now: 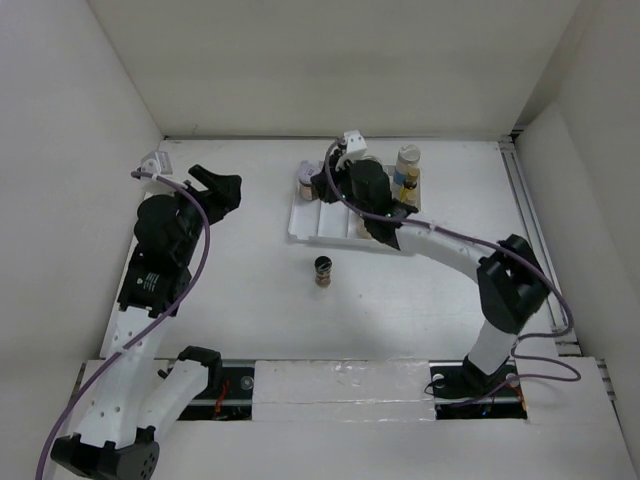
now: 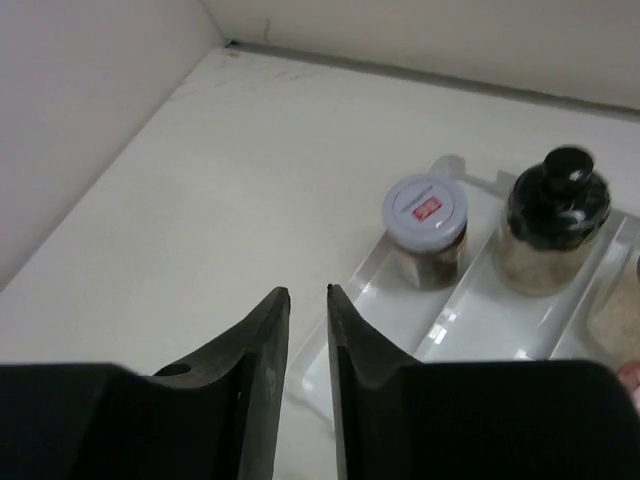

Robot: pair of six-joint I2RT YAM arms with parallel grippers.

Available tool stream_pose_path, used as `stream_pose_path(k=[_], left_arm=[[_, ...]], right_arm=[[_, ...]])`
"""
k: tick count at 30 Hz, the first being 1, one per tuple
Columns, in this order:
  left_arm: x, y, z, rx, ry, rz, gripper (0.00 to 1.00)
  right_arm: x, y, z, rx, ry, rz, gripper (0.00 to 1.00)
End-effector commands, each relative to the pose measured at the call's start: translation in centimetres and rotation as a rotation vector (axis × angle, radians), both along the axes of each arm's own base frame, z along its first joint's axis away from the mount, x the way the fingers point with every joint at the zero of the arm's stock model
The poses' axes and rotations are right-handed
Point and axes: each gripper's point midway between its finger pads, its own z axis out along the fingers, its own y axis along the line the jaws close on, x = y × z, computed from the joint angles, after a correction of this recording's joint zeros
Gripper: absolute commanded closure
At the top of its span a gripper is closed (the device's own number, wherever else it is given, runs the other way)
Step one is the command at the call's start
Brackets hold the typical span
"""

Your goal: Organize the condiment bottles

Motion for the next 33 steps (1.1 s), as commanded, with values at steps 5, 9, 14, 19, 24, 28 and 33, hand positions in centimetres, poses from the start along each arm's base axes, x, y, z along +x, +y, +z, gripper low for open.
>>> stream_pose_path(k=[5, 9, 14, 19, 24, 28, 33], left_arm=[[0.5, -0.8, 0.3, 0.005, -0.027, -0.043, 0.31], [1.0, -1.1, 0.0, 0.007, -0.011, -0.053, 0.31], [1.0, -1.1, 0.0, 0.007, -0.011, -0.053, 0.31], [1.0, -1.2, -0.5, 0.008, -0.002, -0.063, 0.31], [1.3, -1.5, -0.2, 0.006, -0.006, -0.077, 0.31], [1.4, -1.6, -0.8, 0.010, 0.014, -0.077, 0.31], [1.2, -1.5, -0.5, 0.008, 0.006, -0.077, 0.31]], right_arm=[[-7.9, -0.8, -4.4, 0.014, 0.100, -0.005, 0.18], [-10.7, -0.4, -5.8, -0.079, 0.147, 0.038, 0.05], [-14.2, -0.7, -7.4, -0.180, 0.157, 0.028, 0.01], [-15.1, -1.9, -10.1, -0.231, 0.194, -0.010, 0.04], [-15.1, -1.4, -12.7, -0.255, 0.255, -0.015, 0.22], [-15.0, -0.8, -13.3, -0.268, 0.258, -0.015, 0.51], [-14.5, -0.3, -11.8, -0.257, 0.236, -0.020, 0.67]])
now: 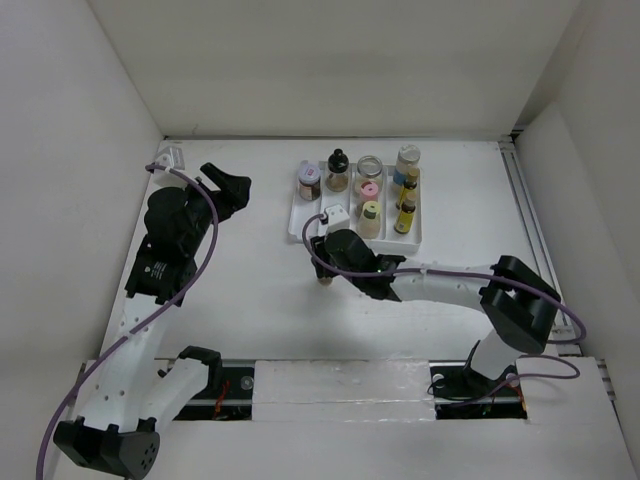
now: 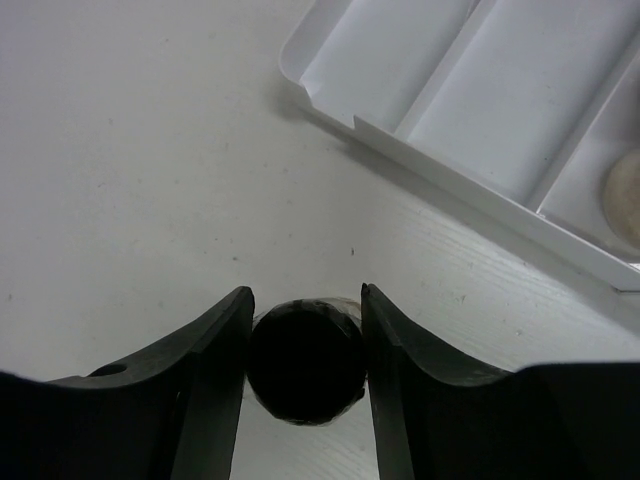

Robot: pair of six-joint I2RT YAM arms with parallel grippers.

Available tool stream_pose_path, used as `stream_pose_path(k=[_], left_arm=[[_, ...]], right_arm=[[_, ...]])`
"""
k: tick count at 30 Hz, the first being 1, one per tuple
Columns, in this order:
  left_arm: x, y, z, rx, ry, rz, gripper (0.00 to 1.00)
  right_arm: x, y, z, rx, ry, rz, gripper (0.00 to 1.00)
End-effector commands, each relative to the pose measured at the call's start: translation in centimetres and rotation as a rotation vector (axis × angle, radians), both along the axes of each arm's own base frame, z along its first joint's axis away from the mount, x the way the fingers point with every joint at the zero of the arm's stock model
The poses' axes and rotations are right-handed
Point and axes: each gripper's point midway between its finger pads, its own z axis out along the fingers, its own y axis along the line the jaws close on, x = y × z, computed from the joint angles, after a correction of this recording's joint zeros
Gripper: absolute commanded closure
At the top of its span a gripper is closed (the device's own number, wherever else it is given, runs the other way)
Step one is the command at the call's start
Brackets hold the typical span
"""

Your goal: Organize the condiment bottles

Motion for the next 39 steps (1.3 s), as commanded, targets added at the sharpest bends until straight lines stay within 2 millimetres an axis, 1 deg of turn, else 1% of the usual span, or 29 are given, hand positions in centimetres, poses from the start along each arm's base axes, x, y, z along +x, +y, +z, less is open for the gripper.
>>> stream_pose_path(k=[1, 2, 4, 6, 8, 10, 11, 12, 15, 16, 17, 18, 19, 20, 21, 22, 23, 25, 26, 27, 28, 29, 32, 33, 34, 35, 36, 37, 39], left_arm=[[0.2, -0.1, 1.2, 0.002, -0.044, -0.010, 0.31], [0.2, -0.1, 1.2, 0.002, -0.044, -0.010, 0.31], [0.0, 0.0, 1.5, 0.000, -0.052, -0.010, 0.31], [0.1, 0.1, 1.5, 0.002, -0.053, 0.000, 0.31], [0.2, -0.1, 1.5, 0.001, -0.049, -0.012, 0.31], [0.0, -0.3, 1.3, -0.001, -0.048, -0.024, 0.31], [0.0, -0.3, 1.3, -0.001, -0.048, -0.024, 0.31], [0.0, -0.3, 1.3, -0.001, -0.048, -0.024, 0.31], [0.0, -0.2, 1.3, 0.000, -0.048, -0.019, 0.31], [-0.2, -0.2, 1.6, -0.002, -0.058, -0.019, 0.31], [-0.1, -0.2, 1.3, -0.002, -0.057, -0.019, 0.31], [-0.4, -0.1, 1.7, -0.004, -0.067, -0.019, 0.31], [-0.4, -0.1, 1.7, -0.004, -0.067, -0.019, 0.31], [-0.4, -0.1, 1.7, -0.004, -0.067, -0.019, 0.31], [-0.4, -0.1, 1.7, -0.004, -0.067, -0.019, 0.31], [-0.4, -0.1, 1.6, 0.005, -0.069, -0.021, 0.31], [-0.4, -0.2, 1.6, 0.004, -0.069, -0.030, 0.31], [-0.3, 0.0, 1.6, 0.005, -0.069, -0.016, 0.30], [-0.3, 0.0, 1.6, 0.005, -0.069, -0.016, 0.30], [-0.2, 0.0, 1.1, 0.009, -0.051, -0.016, 0.30], [-0.2, 0.0, 1.1, 0.009, -0.051, -0.016, 0.30], [-0.2, 0.0, 1.1, 0.009, -0.051, -0.016, 0.30], [0.1, -0.1, 0.7, 0.012, -0.038, -0.016, 0.30], [0.1, -0.1, 1.2, 0.010, -0.047, -0.016, 0.30], [0.3, -0.2, 0.9, 0.012, -0.038, -0.016, 0.30], [0.3, -0.3, 0.9, 0.011, -0.038, -0.025, 0.30], [0.3, -0.3, 0.9, 0.011, -0.038, -0.025, 0.30], [0.3, -0.3, 0.9, 0.011, -0.038, -0.025, 0.30], [0.3, -0.3, 0.9, 0.011, -0.038, -0.025, 0.30]], right_arm=[[0.6, 0.9, 1.8, 0.022, -0.031, -0.011, 0.72], [0.8, 1.1, 2.9, 0.036, -0.048, -0.007, 0.73], [1.0, 0.7, 3.8, 0.037, -0.073, -0.023, 0.73], [1.4, 0.4, 6.7, 0.064, -0.125, -0.036, 0.73], [2.6, 0.0, 9.7, 0.101, -0.174, -0.060, 0.73], [3.9, -0.1, 11.7, 0.122, -0.220, -0.067, 0.73], [5.3, -0.9, 12.3, 0.128, -0.229, -0.101, 0.73], [6.5, -0.7, 13.3, 0.139, -0.250, -0.114, 0.73], [10.4, -1.7, 13.8, 0.143, -0.278, -0.163, 0.73], [11.4, -2.0, 13.4, 0.134, -0.288, -0.167, 0.73], [12.5, -2.1, 13.7, 0.142, -0.306, -0.171, 0.73], [14.3, -3.4, 13.3, 0.135, -0.302, -0.202, 0.74], [15.9, -3.3, 12.7, 0.135, -0.300, -0.210, 0.74], [16.8, -3.2, 12.0, 0.136, -0.286, -0.192, 0.74], [18.1, -3.9, 11.7, 0.141, -0.284, -0.198, 0.74], [19.3, -3.4, 10.9, 0.143, -0.276, -0.188, 0.74], [19.8, -3.1, 10.5, 0.147, -0.269, -0.172, 0.74], [20.2, -2.5, 9.8, 0.145, -0.259, -0.159, 0.74], [20.9, -2.7, 9.1, 0.138, -0.252, -0.168, 0.74], [21.0, -2.6, 8.4, 0.130, -0.243, -0.168, 0.74], [21.2, -2.3, 8.4, 0.134, -0.242, -0.159, 0.74], [21.2, -2.0, 7.0, 0.122, -0.222, -0.149, 0.74], [21.5, -2.2, 5.9, 0.115, -0.191, -0.151, 0.70], [21.5, -2.2, 5.2, 0.107, -0.182, -0.150, 0.66], [21.6, -2.2, 4.6, 0.101, -0.173, -0.150, 0.64], [21.5, -2.1, 4.6, 0.108, -0.169, -0.154, 0.60], [21.4, -2.0, 3.8, 0.099, -0.153, -0.146, 0.49], [21.3, -2.1, 3.4, 0.093, -0.146, -0.145, 0.44], [21.2, -2.2, 4.8, 0.109, -0.164, -0.146, 0.33]])
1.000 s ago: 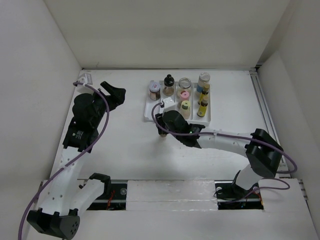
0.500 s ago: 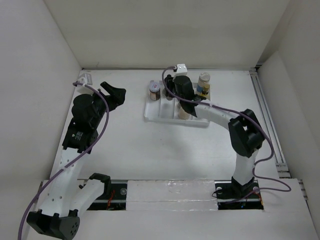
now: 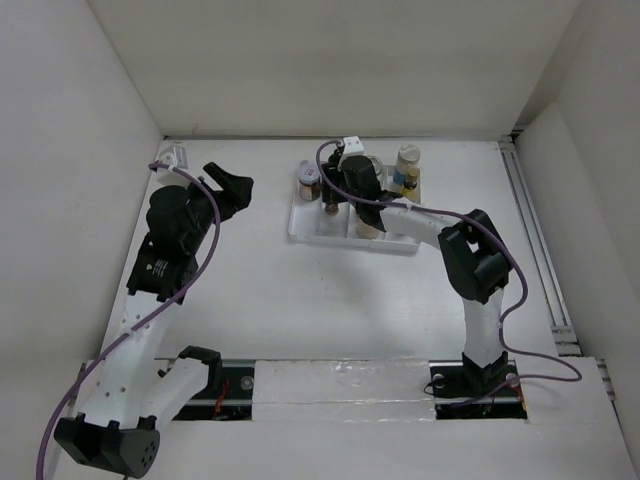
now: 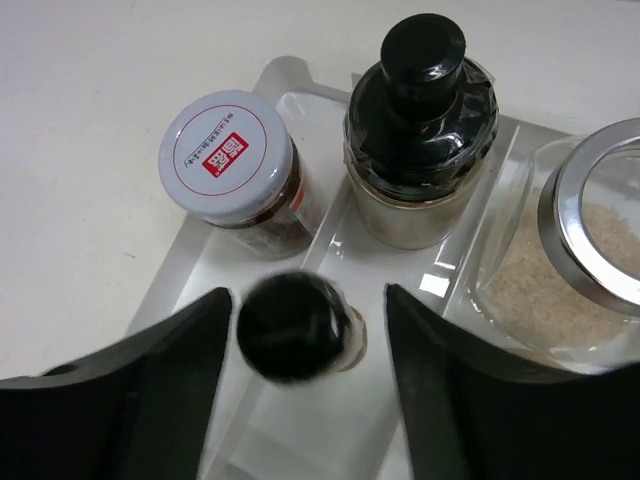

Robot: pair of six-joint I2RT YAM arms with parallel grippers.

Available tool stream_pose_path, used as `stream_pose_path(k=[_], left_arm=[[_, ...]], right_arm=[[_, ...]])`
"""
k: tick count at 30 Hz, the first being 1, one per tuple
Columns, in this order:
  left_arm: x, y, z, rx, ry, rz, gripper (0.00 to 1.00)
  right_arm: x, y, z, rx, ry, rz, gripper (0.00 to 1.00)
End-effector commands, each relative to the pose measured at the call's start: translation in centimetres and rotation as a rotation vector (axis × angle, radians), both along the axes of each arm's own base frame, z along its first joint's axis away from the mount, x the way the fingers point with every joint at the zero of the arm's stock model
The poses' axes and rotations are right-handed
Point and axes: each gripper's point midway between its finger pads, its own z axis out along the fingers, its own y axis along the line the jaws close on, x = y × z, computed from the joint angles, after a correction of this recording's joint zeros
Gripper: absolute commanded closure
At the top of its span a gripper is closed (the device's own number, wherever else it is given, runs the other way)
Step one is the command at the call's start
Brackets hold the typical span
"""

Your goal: Organize the condiment bottles

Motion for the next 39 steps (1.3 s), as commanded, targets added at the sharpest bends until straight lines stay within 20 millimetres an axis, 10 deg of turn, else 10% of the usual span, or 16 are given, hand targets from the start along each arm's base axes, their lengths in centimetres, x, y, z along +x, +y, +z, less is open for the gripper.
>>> stream_pose_path(k=[1, 8, 14, 24, 28, 39], left_arm=[[0.3, -0.1, 0.9, 0.004, -0.036, -0.009, 0.30], [0.1, -0.2, 1.4, -0.002, -0.054, -0.020, 0.29], [0.0, -0.4, 1.4, 0.006, -0.056, -0.032, 0.28], [0.2, -1.5, 1.0, -0.005, -0.069, -0.089, 0.28], [0.1, -2.4, 0.4, -0.022, -0.075, -0.140, 0.28], [-1.0, -4.1, 1.4, -0.027, -0.117, -0.260, 0.28]], right_arm=[[0.2, 1.1, 3.6, 0.061, -0.065, 0.023, 0.27], [-1.5, -0.4, 12.0, 0.124, -0.193, 0.020, 0.00], [-5.2, -2.6, 17.2, 0.161, -0.280, -0.015, 0.00], [-16.1, -9.7, 25.1, 0.297, -0.471, -0.056, 0.00], [-21.0, -8.5, 27.7, 0.413, -0.585, 0.169, 0.00], [-30.8, -6.6, 23.5, 0.367, -0.577, 0.588, 0.00]])
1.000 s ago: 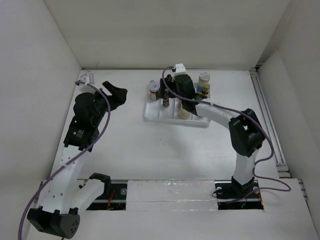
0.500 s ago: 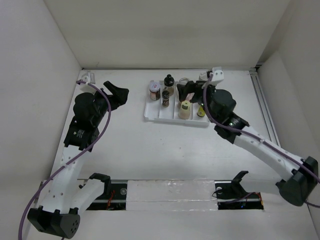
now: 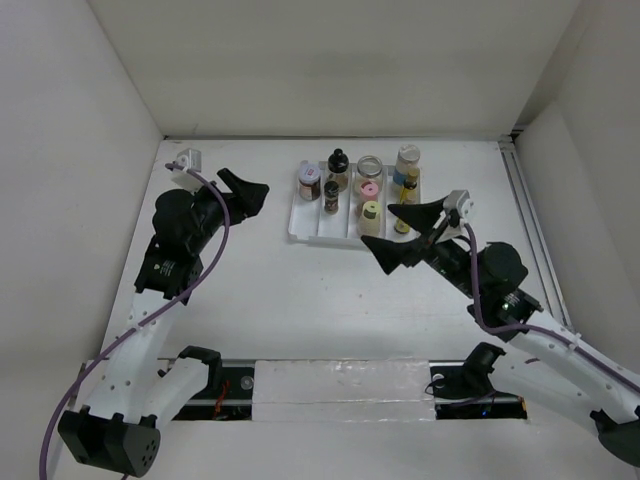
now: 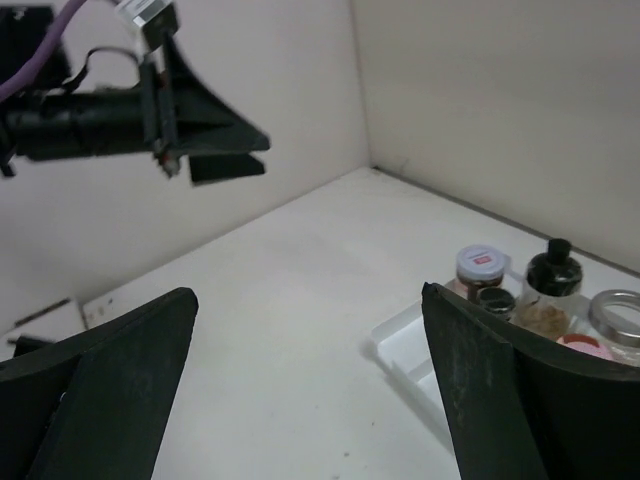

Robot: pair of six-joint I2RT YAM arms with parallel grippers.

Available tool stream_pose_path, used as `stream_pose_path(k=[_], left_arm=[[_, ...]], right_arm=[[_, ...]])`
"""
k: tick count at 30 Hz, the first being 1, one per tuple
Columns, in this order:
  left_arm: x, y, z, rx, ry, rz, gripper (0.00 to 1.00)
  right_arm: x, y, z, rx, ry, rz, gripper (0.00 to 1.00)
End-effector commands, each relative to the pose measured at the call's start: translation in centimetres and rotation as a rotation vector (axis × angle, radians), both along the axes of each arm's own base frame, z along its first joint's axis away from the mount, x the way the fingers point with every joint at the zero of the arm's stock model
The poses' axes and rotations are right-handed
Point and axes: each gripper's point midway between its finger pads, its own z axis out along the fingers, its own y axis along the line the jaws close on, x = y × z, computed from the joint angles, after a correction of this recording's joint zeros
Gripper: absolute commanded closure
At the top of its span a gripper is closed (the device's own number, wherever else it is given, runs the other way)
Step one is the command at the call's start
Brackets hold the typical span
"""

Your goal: Organize the condiment bottles

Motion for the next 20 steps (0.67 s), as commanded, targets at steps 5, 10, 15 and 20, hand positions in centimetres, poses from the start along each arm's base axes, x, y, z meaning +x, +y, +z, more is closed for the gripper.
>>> stream_pose_path(k=[5, 10, 15, 20], left_arm=[[-1.4, -1.4, 4.0, -0.020, -0.152, -0.110, 0.26], [-2.1, -2.2, 3.7, -0.053, -0.192, -0.163, 0.23], [-2.0, -2.4, 3.2, -0.051, -0.177, -0.172, 0.22], [-1.9, -2.2, 3.9, -0.054, -0.195, -0.163, 0.19]], right_arm=[[-4.0, 0.6, -3.6, -0.076, -0.005, 0.139, 0.00], [-3.2, 1.2, -6.5, -0.089, 0.049, 0.120, 0.00], [-2.3, 3.1, -10.1, -0.143, 0.117, 0.136, 0.00], [-2.4, 4.4, -11.1, -0.174, 0.131, 0.155, 0.00]])
